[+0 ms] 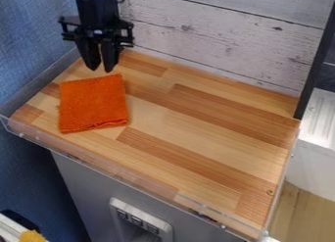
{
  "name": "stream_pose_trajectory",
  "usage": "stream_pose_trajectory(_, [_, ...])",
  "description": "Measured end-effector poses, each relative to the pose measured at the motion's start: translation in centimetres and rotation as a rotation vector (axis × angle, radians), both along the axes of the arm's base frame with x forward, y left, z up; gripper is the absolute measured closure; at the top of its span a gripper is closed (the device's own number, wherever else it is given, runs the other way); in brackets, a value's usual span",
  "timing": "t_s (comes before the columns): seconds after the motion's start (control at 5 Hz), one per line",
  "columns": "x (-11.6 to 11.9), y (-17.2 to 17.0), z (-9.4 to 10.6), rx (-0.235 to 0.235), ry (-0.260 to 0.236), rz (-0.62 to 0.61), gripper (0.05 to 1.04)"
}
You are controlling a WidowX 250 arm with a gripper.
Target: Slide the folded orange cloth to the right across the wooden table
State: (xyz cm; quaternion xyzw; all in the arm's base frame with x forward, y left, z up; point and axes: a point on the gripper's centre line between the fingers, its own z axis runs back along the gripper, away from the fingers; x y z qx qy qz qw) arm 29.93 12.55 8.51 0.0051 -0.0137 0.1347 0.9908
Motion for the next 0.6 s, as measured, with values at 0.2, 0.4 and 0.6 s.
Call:
stream_pose_trajectory(0.2, [-0.3, 0.3, -1.1, 0.006, 0.012, 0.02, 0.937])
stream_pose_trajectory(0.4, [-0.4, 0.5, -2.7, 0.006, 0.032, 0.022, 1.02])
stream_pose_trajectory(0.6, [-0.7, 0.7, -4.1, 0.001, 0.045, 0.037, 1.025])
